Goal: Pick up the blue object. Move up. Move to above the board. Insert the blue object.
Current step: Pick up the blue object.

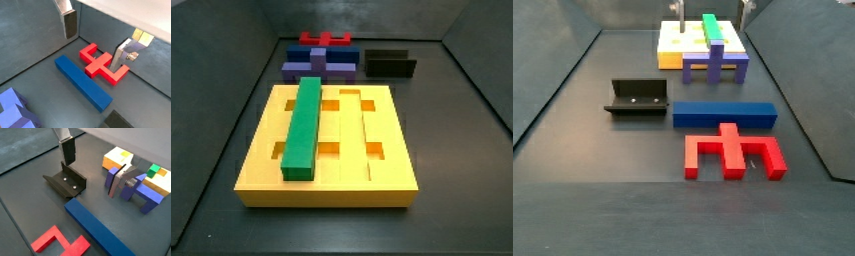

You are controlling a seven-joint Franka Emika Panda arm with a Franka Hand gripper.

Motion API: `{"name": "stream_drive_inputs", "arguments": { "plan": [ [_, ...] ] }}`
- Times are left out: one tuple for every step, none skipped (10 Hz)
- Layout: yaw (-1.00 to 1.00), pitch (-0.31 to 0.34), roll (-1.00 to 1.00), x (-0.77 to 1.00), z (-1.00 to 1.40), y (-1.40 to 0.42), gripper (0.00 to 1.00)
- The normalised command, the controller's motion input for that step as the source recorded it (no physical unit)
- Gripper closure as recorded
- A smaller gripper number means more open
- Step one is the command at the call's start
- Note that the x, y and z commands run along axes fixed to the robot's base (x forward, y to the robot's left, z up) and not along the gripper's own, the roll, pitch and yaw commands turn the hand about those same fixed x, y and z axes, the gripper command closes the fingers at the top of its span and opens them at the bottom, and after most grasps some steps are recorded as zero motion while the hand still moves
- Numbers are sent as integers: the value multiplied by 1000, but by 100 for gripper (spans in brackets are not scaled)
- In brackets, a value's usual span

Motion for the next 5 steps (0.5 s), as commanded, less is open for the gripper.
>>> {"name": "stream_drive_inputs", "arguments": {
  "plan": [
    [-157, 0, -10, 14, -49, 0, 0],
    [-343, -43, -67, 0, -71, 0, 0],
    [-460, -49, -60, 0, -66, 0, 0],
    [-503, -21, -56, 0, -49, 0, 0],
    [-554, -40, -53, 0, -49, 0, 0]
  ]
}}
